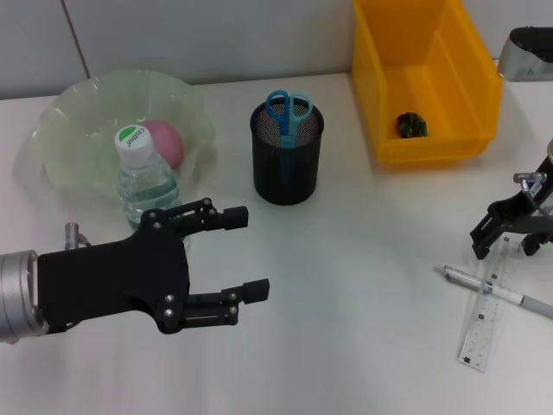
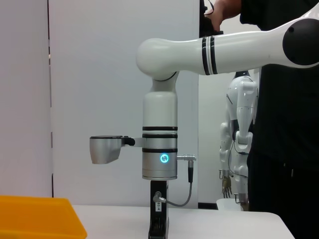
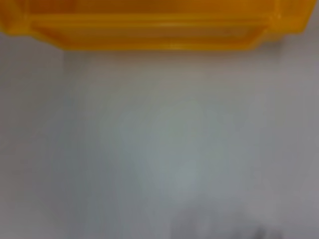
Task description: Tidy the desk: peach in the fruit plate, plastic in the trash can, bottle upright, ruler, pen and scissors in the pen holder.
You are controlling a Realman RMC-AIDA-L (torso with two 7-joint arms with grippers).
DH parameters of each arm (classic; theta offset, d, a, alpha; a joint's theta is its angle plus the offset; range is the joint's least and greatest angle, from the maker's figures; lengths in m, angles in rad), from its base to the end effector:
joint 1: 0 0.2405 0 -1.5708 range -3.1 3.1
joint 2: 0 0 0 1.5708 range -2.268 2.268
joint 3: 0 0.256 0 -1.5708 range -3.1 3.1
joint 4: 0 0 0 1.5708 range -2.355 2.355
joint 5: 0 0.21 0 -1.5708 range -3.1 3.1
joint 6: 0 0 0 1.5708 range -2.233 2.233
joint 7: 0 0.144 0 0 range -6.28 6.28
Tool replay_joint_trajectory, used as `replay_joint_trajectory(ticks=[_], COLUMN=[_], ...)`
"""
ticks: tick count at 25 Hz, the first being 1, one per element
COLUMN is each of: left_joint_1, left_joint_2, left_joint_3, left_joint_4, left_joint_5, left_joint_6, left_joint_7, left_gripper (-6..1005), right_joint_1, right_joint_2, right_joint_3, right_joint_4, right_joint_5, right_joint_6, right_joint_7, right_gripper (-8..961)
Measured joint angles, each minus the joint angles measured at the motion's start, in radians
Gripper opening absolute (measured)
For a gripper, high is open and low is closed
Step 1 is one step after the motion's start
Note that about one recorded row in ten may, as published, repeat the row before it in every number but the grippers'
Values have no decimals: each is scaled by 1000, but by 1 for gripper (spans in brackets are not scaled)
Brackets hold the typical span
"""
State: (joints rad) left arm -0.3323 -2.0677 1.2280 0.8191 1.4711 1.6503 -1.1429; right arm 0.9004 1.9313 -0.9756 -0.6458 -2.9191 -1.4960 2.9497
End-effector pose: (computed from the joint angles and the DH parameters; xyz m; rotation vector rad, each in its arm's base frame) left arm -0.2163 0.2797 -0.0137 -2.8258 -0.0805 -1.0298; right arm 0.2696 0.3966 0.0447 -1.8882 1.7824 -0.6511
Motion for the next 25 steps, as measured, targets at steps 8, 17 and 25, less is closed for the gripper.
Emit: replay_joint_trajectory(ticks=[8, 17, 25], left_joint_1=[0, 2, 2], left_joint_2=[1, 2, 2], left_joint_3=[-1, -1, -1], left_joint_4=[0, 10, 11], left_joint_5=[0, 0, 0], left_joint_6=[7, 10, 10], left_joint_7=[0, 0, 0], left_gripper=[807, 807, 807], right_joint_1=[1, 6, 9], right_joint_2=[5, 8, 8], right_joint_3=[-25, -28, -28], right_joint_4=[0, 2, 2], right_joint_5=[0, 0, 0], right_joint_6=[-3, -4, -4], right_joint_7=[3, 4, 4], right_gripper=[659, 576, 476])
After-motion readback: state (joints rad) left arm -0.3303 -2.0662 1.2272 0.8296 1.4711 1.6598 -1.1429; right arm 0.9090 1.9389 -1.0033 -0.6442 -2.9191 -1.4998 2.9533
